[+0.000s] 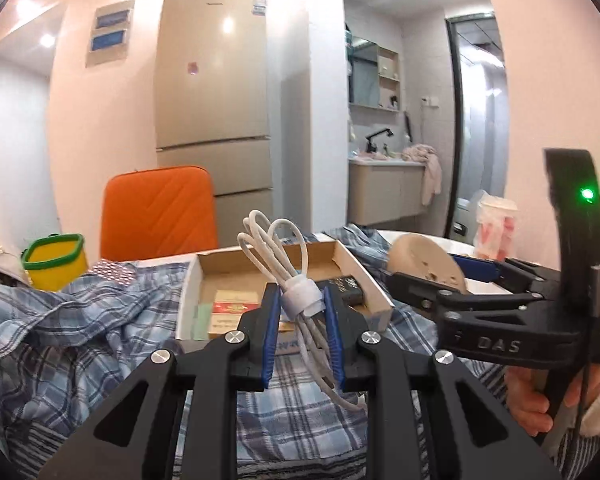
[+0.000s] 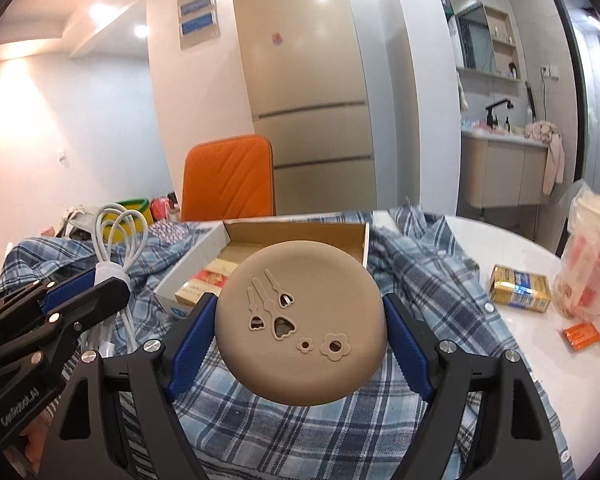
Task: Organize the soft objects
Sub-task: 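Lift the white cable and beige pad up over the cardboard box with both tools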
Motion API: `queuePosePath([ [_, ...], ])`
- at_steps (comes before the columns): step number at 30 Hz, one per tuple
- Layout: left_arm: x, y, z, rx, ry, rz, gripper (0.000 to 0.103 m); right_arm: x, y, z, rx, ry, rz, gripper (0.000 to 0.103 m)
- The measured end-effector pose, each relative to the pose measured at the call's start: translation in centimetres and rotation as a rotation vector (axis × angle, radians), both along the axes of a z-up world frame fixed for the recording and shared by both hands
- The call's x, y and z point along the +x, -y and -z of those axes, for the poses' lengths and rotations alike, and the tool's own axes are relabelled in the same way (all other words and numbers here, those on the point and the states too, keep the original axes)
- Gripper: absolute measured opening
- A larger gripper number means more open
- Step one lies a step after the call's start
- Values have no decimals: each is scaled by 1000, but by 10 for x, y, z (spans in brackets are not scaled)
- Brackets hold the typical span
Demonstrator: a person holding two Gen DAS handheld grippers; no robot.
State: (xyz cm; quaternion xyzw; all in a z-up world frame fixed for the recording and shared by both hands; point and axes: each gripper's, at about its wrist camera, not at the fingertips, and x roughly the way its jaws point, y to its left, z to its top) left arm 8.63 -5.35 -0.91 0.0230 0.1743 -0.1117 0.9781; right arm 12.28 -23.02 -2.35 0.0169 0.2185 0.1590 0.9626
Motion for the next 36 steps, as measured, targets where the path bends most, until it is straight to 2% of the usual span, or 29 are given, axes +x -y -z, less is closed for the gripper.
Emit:
queuePosePath([
  [3, -2, -5, -3, -16, 13, -23, 21, -9, -5, -4, -14, 45, -20, 83],
  [6, -13, -6, -12, -18, 88, -42, 21, -18, -7, -10, -20, 93, -20, 83],
  [12, -21, -8, -30, -8, 247, -53, 21, -44, -4, -44, 7, 315, 74, 83],
  [15, -17, -16, -36, -49, 337, -65, 21, -46, -9, -58, -2, 398, 103, 83],
  [20, 3, -24, -42, -91, 399, -73, 21, -38, -27, -60, -25, 501, 142, 84],
  [22, 12, -25, -40, -83, 405, -88, 21, -29, -36, -56, -48, 499, 156, 84],
  [26, 34, -23, -28, -20, 385, -139, 21, -11, -50, -41, -75, 489, 157, 84],
  [29, 50, -26, -17, -22, 331, -138, 21, 1, -53, -32, -83, 468, 155, 84],
  [32, 61, -29, -13, -37, 287, -154, 21, 15, -51, -24, -77, 404, 151, 84],
  [36, 66, -21, -6, -10, 253, -136, 21, 38, -49, -17, -90, 308, 150, 84],
])
